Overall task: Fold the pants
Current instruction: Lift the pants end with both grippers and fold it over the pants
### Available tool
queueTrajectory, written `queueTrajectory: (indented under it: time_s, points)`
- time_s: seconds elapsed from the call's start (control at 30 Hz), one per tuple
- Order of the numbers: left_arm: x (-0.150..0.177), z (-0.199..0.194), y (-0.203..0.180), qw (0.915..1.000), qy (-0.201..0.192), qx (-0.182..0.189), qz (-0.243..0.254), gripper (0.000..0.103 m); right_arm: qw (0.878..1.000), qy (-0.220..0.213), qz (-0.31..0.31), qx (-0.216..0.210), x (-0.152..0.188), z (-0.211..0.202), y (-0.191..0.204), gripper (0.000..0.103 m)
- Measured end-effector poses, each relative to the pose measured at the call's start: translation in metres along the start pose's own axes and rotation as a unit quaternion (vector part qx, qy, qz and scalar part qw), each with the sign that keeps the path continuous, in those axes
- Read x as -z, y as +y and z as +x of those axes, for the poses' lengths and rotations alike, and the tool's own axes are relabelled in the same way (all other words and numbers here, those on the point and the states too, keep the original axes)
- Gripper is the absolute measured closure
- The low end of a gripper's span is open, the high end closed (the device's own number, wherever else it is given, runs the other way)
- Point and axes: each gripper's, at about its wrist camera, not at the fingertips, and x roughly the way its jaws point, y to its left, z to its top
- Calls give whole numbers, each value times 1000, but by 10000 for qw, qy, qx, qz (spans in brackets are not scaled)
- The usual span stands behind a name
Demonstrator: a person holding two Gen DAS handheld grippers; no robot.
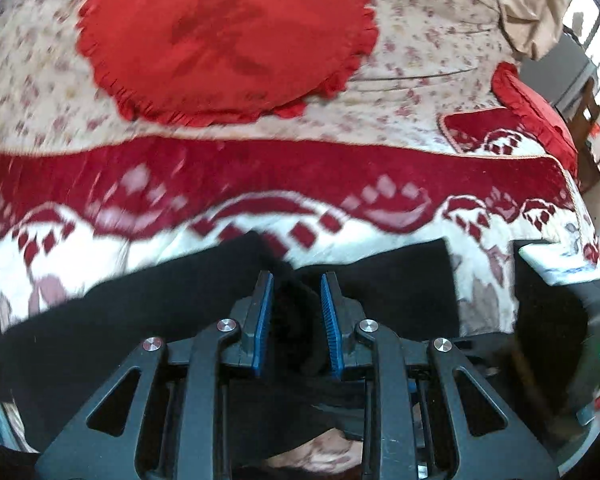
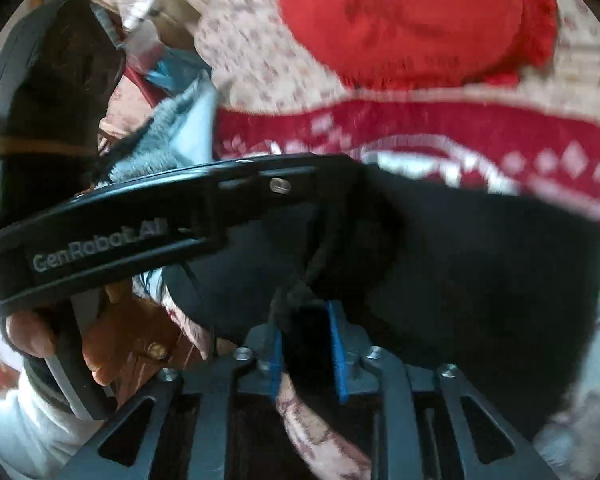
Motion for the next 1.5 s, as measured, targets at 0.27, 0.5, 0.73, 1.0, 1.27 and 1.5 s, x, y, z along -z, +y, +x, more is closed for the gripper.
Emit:
queueTrajectory:
  time_s: [0.27, 0.5, 0.73, 1.0, 1.27, 1.5]
  points:
    - [26, -2, 9, 9994, 124, 131, -296, 62, 9967, -809, 46, -94, 21, -89, -4, 75]
    - [35, 15, -6, 9982, 333, 245, -431, 61, 9914, -815, 537, 875, 26, -91, -50, 75]
    - [31, 17, -18, 9983, 219, 257, -476, 86, 9907, -819, 596, 913, 24, -94, -50, 75]
    - [21, -29, -6, 9976, -444, 292, -446, 96, 9920, -852, 473, 800, 17, -99, -38, 75]
    - [41, -20, 7, 9965, 62, 495, -677, 47, 9932, -791, 377, 762, 10, -91, -28, 75]
    - [55, -5, -5, 9974, 202, 310, -623, 36, 9912, -848, 550, 859, 14, -100, -40, 75]
